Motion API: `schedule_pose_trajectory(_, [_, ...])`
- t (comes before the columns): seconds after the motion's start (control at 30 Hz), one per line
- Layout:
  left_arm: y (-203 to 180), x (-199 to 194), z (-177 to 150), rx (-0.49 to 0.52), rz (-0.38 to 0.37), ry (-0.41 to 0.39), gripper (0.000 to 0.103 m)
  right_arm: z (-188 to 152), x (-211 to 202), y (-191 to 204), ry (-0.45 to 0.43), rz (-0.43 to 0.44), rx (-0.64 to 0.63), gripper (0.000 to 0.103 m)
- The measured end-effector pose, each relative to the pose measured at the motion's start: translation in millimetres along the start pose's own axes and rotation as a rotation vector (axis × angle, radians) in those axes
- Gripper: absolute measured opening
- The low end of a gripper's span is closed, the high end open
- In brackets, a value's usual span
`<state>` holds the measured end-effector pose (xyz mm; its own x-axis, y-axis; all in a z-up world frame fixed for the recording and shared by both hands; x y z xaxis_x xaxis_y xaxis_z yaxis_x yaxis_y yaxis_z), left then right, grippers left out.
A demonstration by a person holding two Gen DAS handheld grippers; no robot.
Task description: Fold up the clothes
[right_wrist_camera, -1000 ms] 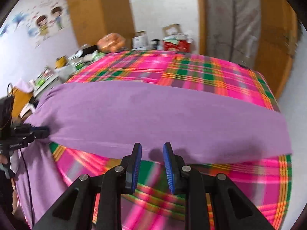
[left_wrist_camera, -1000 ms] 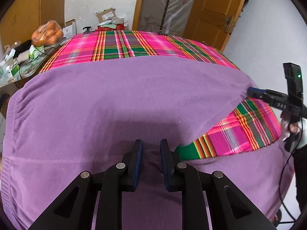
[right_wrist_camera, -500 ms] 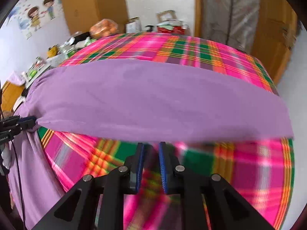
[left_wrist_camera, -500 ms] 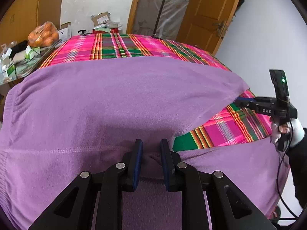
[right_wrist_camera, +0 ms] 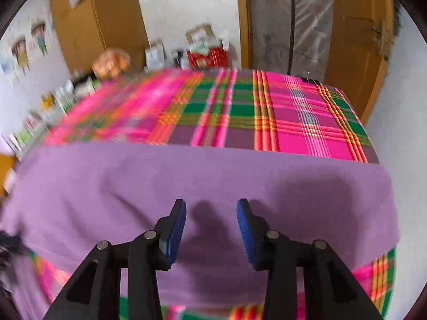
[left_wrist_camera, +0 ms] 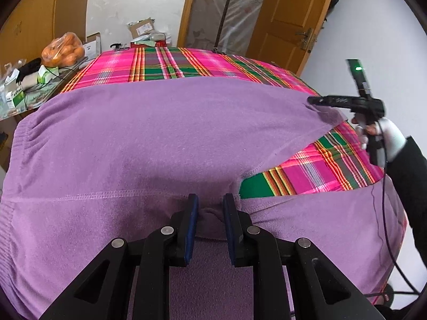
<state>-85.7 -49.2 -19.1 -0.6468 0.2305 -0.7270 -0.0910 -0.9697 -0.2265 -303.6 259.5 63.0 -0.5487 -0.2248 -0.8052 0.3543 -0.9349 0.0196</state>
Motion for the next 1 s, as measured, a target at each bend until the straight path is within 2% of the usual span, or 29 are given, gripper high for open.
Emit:
schedule_pose_trajectory(0.03, [0, 0, 0, 0.000, 0.002, 0.000, 0.020, 3, 7, -2, 0.006, -0.031, -0.021, 0.040])
schedule_pose_trajectory(0.2, [2, 0, 0, -0.025, -0.006, -0.003, 0.020, 27, 22, -36, -0.035, -0.051, 0.033, 0.040])
schedule_pose_trajectory(0.37, [2, 1, 1, -0.031, -0.003, -0.003, 0.020, 40, 38, -51, 0.000, -0.013, -0.029, 0.043])
schedule_pose_trajectory(0.43, [0, 2, 1, -0.029, 0.010, -0.003, 0.020, 45, 42, -55, -0.001, 0.022, -0.076, 0.047])
schedule_pose_trajectory(0.57, [-3, 3, 2, -0.018, 0.032, -0.003, 0.020, 51, 48, -58, 0.003, 0.072, -0.141, 0.048])
schedule_pose_trajectory(0.6, [-3, 3, 2, -0.019, 0.033, -0.003, 0.020, 52, 49, -58, 0.004, 0.082, -0.149, 0.043])
schedule_pose_trajectory(0.63, [-3, 3, 2, -0.021, 0.032, -0.003, 0.020, 53, 51, -55, 0.002, 0.098, -0.158, 0.025])
schedule_pose_trajectory(0.67, [-2, 3, 2, -0.023, 0.031, -0.003, 0.020, 54, 50, -53, 0.002, 0.097, -0.169, 0.011])
schedule_pose_trajectory(0.7, [-2, 3, 2, -0.025, 0.031, -0.004, 0.020, 54, 49, -51, 0.001, 0.096, -0.179, 0.004])
schedule_pose_trajectory(0.83, [-3, 3, 2, -0.022, 0.036, -0.004, 0.020, 51, 46, -51, -0.026, 0.042, -0.181, 0.003])
schedule_pose_trajectory(1.0, [-4, 3, 0, -0.017, 0.043, -0.004, 0.020, 55, 45, -59, -0.050, -0.061, -0.097, 0.000])
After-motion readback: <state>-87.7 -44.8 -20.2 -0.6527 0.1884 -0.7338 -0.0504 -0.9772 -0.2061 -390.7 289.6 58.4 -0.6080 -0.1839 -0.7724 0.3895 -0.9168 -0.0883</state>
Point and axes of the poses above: each gripper's, at about its wrist camera, not at the fingertips, and x roughly the way its jaws point, y to its left, z to its top, the point moved 3 cm from there along x, roughly the way its jaws point, and after that the axes turned 1 degree about -x, right-handed, at the moved point
